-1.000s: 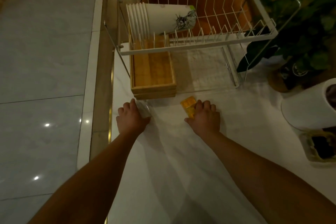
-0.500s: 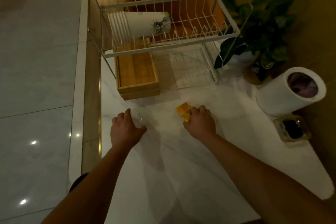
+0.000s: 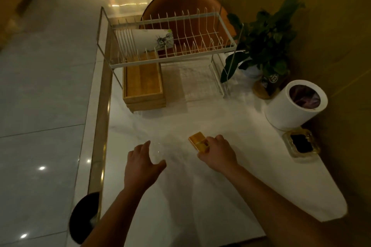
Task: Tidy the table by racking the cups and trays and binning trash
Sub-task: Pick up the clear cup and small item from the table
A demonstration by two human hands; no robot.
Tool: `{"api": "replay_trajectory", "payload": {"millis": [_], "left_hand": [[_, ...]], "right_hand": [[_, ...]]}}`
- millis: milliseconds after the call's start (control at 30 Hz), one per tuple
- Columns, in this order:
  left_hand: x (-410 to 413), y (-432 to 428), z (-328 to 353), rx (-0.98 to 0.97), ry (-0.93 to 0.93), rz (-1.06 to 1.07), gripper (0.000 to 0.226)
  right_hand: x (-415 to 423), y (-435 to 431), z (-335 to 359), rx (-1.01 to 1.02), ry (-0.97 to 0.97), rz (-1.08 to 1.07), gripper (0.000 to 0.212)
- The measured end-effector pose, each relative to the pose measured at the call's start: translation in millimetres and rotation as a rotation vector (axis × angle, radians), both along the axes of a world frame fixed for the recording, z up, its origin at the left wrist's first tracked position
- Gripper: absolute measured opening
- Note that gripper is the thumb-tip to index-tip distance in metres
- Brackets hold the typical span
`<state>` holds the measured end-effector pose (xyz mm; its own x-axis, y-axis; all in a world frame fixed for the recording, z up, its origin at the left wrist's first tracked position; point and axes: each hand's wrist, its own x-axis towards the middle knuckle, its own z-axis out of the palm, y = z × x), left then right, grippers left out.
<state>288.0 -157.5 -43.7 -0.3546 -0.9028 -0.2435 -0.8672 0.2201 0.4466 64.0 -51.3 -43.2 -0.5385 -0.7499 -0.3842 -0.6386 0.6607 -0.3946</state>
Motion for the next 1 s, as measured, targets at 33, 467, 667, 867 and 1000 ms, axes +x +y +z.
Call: {"api": "replay_trajectory", "payload": {"millis": [33,467,667,867,1000], "left_hand": [[2,6,1,0.001,0.0,0.009,0.094],[55,53,17,-0.036,0.094,-0.087,0.095],[124,77,19,-0.006,0.126,-0.119,0.094],[176,106,19,0.029,0.173,-0.097,0.092],[202,122,21,0.03,0.176,-0.035,0.092]], "right_hand": [[1,4,0,0.004,0.0,0.014,0.049],[56,58,29,-0.016,0.037,-0.01,0.049],[129,89,41,-0.012,0.051,-0.017,0.05],[175,108,43,-0.014,0.064,0.053,0.041],[189,104,44,-0.022,0.057,0.119,0.038]]}}
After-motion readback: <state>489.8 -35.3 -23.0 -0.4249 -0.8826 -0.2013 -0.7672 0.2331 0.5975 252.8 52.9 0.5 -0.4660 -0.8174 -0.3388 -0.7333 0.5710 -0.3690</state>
